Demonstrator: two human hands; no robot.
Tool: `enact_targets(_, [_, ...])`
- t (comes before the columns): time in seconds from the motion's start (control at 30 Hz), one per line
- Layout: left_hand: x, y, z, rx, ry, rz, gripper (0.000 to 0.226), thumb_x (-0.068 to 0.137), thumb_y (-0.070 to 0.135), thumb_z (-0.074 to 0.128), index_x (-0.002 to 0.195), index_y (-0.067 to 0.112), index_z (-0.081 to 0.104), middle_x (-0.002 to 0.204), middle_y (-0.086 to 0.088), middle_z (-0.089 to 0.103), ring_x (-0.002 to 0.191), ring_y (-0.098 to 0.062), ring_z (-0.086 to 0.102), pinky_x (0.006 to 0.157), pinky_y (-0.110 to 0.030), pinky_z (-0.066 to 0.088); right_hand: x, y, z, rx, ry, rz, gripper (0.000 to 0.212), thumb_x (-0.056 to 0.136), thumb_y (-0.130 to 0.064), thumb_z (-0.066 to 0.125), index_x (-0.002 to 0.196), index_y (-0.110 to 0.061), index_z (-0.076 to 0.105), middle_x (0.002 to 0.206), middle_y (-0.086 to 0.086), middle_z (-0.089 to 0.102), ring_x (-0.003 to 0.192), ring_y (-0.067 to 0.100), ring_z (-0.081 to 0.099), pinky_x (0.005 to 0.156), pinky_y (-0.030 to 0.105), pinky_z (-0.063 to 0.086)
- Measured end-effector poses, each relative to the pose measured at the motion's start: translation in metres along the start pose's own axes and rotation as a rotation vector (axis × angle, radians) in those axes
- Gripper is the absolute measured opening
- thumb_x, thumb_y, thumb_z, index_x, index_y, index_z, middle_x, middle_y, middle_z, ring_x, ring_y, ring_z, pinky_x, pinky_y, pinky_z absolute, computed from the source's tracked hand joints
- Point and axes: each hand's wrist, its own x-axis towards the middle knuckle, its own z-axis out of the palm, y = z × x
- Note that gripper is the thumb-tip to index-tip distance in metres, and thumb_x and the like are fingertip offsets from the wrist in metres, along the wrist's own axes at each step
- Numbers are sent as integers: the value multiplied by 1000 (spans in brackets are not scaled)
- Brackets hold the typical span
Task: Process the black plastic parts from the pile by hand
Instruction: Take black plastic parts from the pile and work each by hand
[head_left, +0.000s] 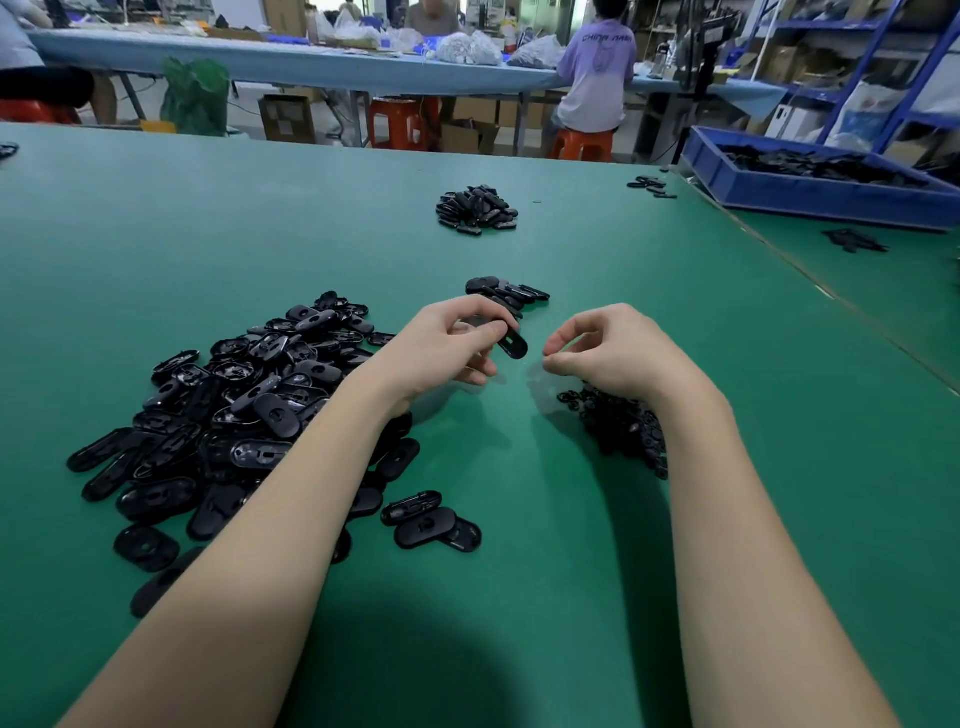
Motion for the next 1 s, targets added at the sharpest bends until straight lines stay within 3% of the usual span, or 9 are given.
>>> enact_targets(0.23, [-1, 0, -3, 20, -15, -6, 13, 92, 16, 71, 102, 23, 75, 102, -2, 77, 84, -10, 71, 72, -21, 54, -2, 0, -1, 83, 40, -29, 4, 87, -31, 74, 84, -33, 73, 83, -11, 76, 64, 3, 58, 55, 17, 42])
enact_targets(0.33, [-1, -1, -3, 15, 5, 7, 15, 91, 13, 72, 103, 22, 74, 94, 2, 76, 82, -8, 70, 71, -19, 53, -3, -1, 1, 77, 34, -40, 4, 90, -32, 71, 86, -33, 71, 81, -13, 77, 63, 3, 56, 60, 22, 41])
enact_targets(0.43, [-2, 0, -4, 18, 1, 15, 19, 92, 7, 69, 107, 19, 70, 81, 9, 75, 78, -7, 69, 69, -17, 53, -2, -1, 2, 146, 61, -47, 3, 86, -30, 73, 83, -30, 74, 78, -13, 73, 53, -1, 52, 54, 17, 42])
enact_targets(0.57, [-1, 1, -3, 11, 18, 12, 25, 91, 4, 68, 110, 19, 64, 85, 4, 77, 76, -10, 69, 73, -26, 52, 0, -5, 3, 250, 89, -70, 3, 85, -24, 75, 82, -25, 76, 67, -15, 66, 55, 1, 53, 55, 15, 43])
enact_targets(0.67, [-1, 0, -3, 18, 31, 9, 23, 91, 5, 69, 108, 20, 65, 87, 4, 77, 75, -10, 69, 73, -26, 51, 0, -6, 3, 290, 114, -59, 6, 85, -20, 76, 86, -26, 76, 71, -15, 71, 60, 2, 57, 56, 15, 46])
enact_targets(0.73, [-1, 0, -2, 30, 37, 13, 22, 90, 6, 70, 106, 21, 66, 87, 4, 77, 75, -10, 68, 72, -24, 50, 0, -7, 3, 313, 132, -43, 7, 85, -20, 77, 84, -26, 77, 67, -16, 69, 53, -2, 54, 51, 11, 43])
enact_targets(0.87, [-2, 2, 0, 50, 30, 29, 21, 89, 9, 73, 105, 22, 68, 87, 2, 76, 74, -10, 67, 70, -23, 50, -1, -11, 5, 345, 103, -16, 8, 84, -19, 78, 82, -26, 80, 65, -15, 69, 47, -2, 47, 59, 20, 42])
enact_targets(1.0, [-2, 3, 0, 57, 9, 46, 22, 88, 12, 74, 107, 22, 68, 85, 3, 76, 74, -8, 65, 69, -22, 49, -1, -14, 8, 326, 113, 0, 6, 83, -21, 79, 82, -26, 81, 63, -13, 64, 42, 0, 40, 57, 23, 38])
